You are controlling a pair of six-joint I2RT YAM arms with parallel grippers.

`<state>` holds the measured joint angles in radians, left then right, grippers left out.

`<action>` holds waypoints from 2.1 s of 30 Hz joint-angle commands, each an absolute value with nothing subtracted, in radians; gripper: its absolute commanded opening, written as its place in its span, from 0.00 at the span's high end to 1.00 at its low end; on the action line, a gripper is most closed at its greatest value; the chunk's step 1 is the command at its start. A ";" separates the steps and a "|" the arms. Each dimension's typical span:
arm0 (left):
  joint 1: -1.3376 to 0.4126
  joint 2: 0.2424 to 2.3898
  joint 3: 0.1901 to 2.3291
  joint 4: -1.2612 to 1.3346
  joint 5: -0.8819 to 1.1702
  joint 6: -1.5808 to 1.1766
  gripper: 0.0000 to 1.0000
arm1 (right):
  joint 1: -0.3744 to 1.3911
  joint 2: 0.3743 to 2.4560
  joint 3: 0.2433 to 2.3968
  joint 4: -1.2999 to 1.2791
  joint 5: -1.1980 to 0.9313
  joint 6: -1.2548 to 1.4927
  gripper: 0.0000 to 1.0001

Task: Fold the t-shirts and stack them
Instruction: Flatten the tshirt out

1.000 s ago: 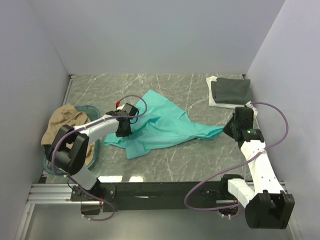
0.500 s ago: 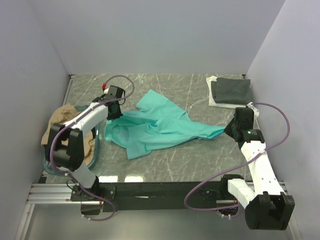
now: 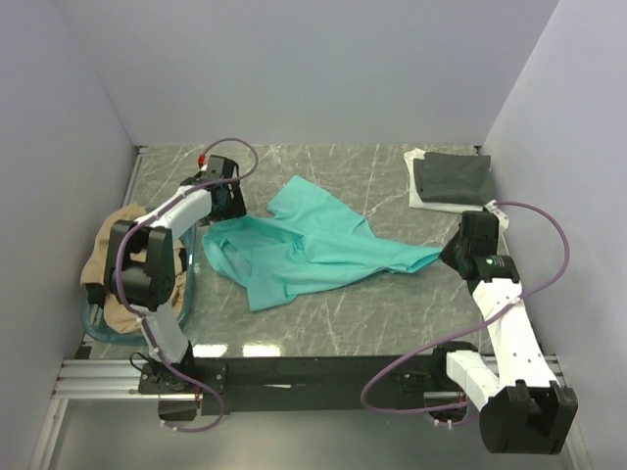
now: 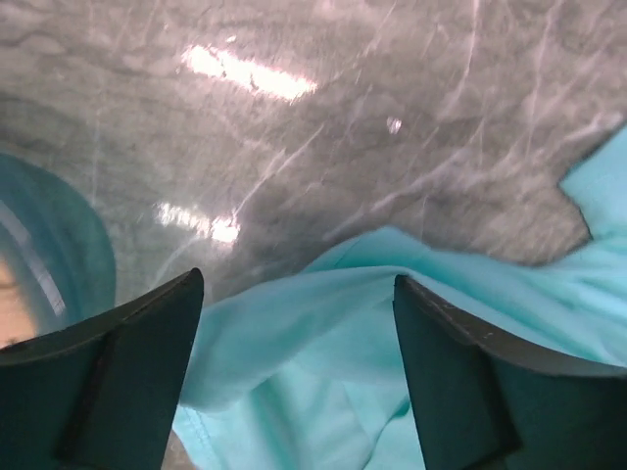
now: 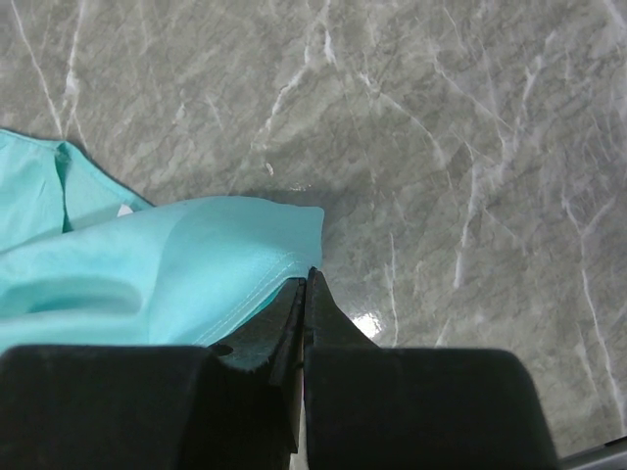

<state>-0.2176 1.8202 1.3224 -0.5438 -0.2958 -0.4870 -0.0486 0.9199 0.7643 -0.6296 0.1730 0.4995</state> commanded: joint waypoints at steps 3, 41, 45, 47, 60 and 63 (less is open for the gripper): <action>-0.229 1.582 1.169 -0.502 -0.241 -0.502 0.14 | -0.052 0.899 0.741 -0.603 0.164 0.499 1.00; -0.416 1.514 0.818 -0.296 -0.066 -0.630 0.46 | -0.052 0.911 0.724 -0.565 0.121 0.502 1.00; -0.420 1.523 0.825 -0.301 -0.078 -0.630 0.46 | -0.052 0.911 0.722 -0.563 0.120 0.505 1.00; -0.431 1.509 0.834 -0.305 -0.095 -0.632 0.47 | -0.052 0.910 0.723 -0.565 0.123 0.503 1.00; -0.442 1.543 0.867 -0.316 -0.124 -0.615 0.47 | -0.051 0.908 0.718 -0.568 0.118 0.500 1.00; -0.443 1.583 0.873 -0.299 -0.107 -0.615 0.48 | -0.052 0.902 0.721 -0.571 0.123 0.494 1.00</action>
<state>-0.4385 1.5497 0.8421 -0.3168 -0.1108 -0.6216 -0.0486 0.9203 0.7136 -0.5854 0.1112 0.5003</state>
